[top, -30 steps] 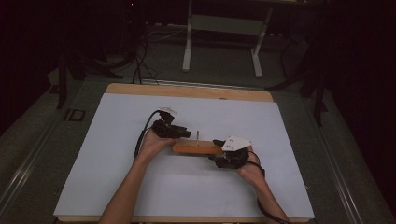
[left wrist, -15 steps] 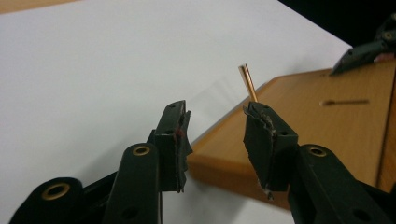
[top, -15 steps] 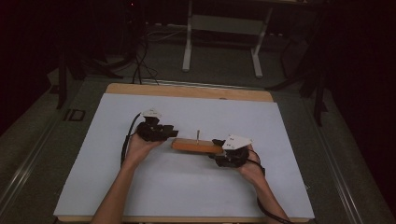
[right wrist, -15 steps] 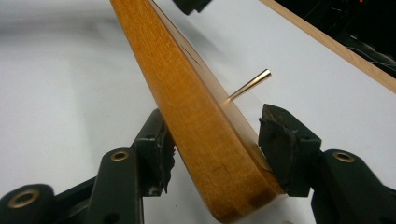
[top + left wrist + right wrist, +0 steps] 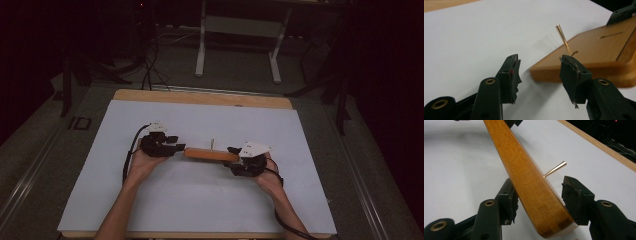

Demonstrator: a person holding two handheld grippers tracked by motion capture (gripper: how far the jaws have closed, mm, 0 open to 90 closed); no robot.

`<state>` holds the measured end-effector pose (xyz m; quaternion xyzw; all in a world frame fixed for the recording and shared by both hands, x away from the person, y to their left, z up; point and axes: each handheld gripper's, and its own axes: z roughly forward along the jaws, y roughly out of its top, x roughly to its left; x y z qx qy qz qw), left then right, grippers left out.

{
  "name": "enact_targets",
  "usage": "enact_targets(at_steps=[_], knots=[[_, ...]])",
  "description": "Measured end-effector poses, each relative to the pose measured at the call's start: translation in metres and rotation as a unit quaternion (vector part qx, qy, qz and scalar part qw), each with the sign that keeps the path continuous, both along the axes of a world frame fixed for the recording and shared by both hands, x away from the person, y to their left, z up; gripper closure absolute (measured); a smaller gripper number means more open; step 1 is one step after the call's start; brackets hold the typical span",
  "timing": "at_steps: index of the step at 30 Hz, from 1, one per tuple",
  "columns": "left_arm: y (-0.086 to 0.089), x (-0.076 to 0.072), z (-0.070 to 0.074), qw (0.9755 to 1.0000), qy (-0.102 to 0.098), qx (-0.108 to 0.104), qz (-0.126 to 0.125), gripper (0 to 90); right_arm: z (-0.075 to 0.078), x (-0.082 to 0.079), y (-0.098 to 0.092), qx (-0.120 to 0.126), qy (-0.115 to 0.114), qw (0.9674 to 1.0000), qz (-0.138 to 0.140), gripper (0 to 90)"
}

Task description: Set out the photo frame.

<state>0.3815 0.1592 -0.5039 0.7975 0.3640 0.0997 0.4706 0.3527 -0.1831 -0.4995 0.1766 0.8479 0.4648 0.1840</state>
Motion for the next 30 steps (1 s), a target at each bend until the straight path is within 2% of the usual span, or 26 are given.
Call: enact_targets(at_steps=[3,9,13,18,19,22,23,25,28,30], knots=[[0.005,-0.005,-0.008,0.9999,0.009,-0.001,-0.007,50.0,0.001,0.001,0.000,-0.002,0.000,1.0000,-0.001,47.8],[-0.001,-0.010,-0.009,0.9992,-0.007,0.027,-0.030,49.9,0.002,0.003,0.000,0.002,0.002,1.0000,-0.005,48.2],[0.001,-0.012,-0.007,0.9990,-0.014,0.021,-0.037,49.9,0.002,0.004,0.000,0.004,0.003,1.0000,-0.006,48.3],[0.003,-0.014,-0.008,0.9988,-0.016,0.023,-0.041,49.2,0.002,0.005,0.000,0.005,0.003,0.9999,-0.009,48.4],[0.001,-0.016,-0.009,0.9979,-0.019,0.032,-0.054,47.3,0.002,0.006,0.000,0.006,0.004,0.9999,-0.010,48.7],[-0.006,-0.017,-0.009,0.9966,-0.023,0.035,-0.071,45.3,0.002,0.008,-0.001,0.008,0.004,0.9999,-0.014,49.4],[-0.006,-0.017,-0.009,0.9966,-0.023,0.035,-0.071,44.9,0.002,0.008,-0.001,0.008,0.004,0.9999,-0.014,49.4],[-0.015,-0.018,-0.008,0.9951,-0.036,0.052,-0.076,44.1,0.000,0.009,-0.001,0.011,0.008,0.9997,-0.019,49.5],[-0.024,-0.018,-0.008,0.9941,-0.046,0.063,-0.076,42.7,-0.001,0.010,-0.002,0.011,0.010,0.9997,-0.019,49.5],[-0.029,-0.017,-0.009,0.9940,-0.053,0.062,-0.073,42.6,-0.001,0.010,-0.002,0.012,0.012,0.9997,-0.019,49.5]])
